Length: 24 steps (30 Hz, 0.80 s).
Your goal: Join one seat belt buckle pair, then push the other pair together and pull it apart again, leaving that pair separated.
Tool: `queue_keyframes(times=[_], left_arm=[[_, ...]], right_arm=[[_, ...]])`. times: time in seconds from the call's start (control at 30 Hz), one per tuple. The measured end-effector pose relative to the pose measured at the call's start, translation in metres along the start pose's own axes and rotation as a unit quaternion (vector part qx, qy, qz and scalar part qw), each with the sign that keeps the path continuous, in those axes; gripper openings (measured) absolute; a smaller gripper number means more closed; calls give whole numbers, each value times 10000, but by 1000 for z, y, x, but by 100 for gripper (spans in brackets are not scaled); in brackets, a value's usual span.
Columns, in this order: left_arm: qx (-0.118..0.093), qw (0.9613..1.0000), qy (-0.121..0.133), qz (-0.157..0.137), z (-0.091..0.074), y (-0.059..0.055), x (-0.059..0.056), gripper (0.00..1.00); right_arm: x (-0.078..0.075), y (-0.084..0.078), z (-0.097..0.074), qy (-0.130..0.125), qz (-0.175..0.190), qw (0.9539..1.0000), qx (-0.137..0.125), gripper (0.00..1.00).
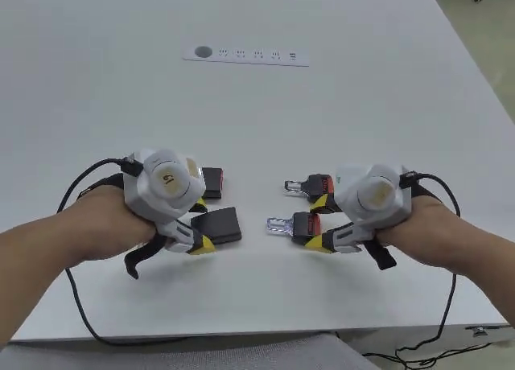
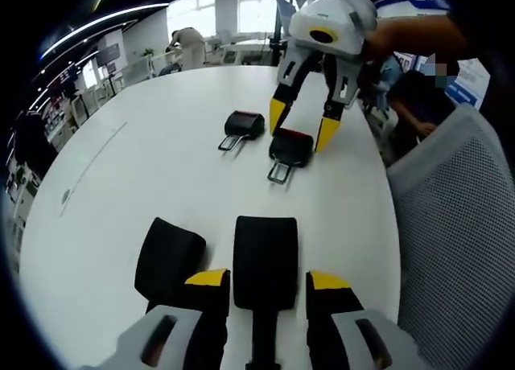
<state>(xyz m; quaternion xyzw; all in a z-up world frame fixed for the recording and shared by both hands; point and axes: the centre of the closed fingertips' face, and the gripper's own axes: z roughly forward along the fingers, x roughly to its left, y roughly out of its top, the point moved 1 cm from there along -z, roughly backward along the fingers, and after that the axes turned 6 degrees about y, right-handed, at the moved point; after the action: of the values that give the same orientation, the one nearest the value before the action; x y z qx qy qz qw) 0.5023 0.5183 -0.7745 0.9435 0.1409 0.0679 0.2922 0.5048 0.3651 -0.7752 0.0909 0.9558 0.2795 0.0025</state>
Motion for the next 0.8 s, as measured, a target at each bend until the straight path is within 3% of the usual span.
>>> queue_keyframes(times=[0.33,0.53,0.8], left_arm=[[147,9990,-65,427,9,-9,-1,36],[242,9986,-148,436,12,-12,0,35],[206,9986,-208,445,11,-11,0,35]], right_arm=[[-2,-3,8,205,-69,9997,61,31],[-2,-7,10,386,-270,9987,170,32],[-4,-6,10,533,-516,9969,264,32]])
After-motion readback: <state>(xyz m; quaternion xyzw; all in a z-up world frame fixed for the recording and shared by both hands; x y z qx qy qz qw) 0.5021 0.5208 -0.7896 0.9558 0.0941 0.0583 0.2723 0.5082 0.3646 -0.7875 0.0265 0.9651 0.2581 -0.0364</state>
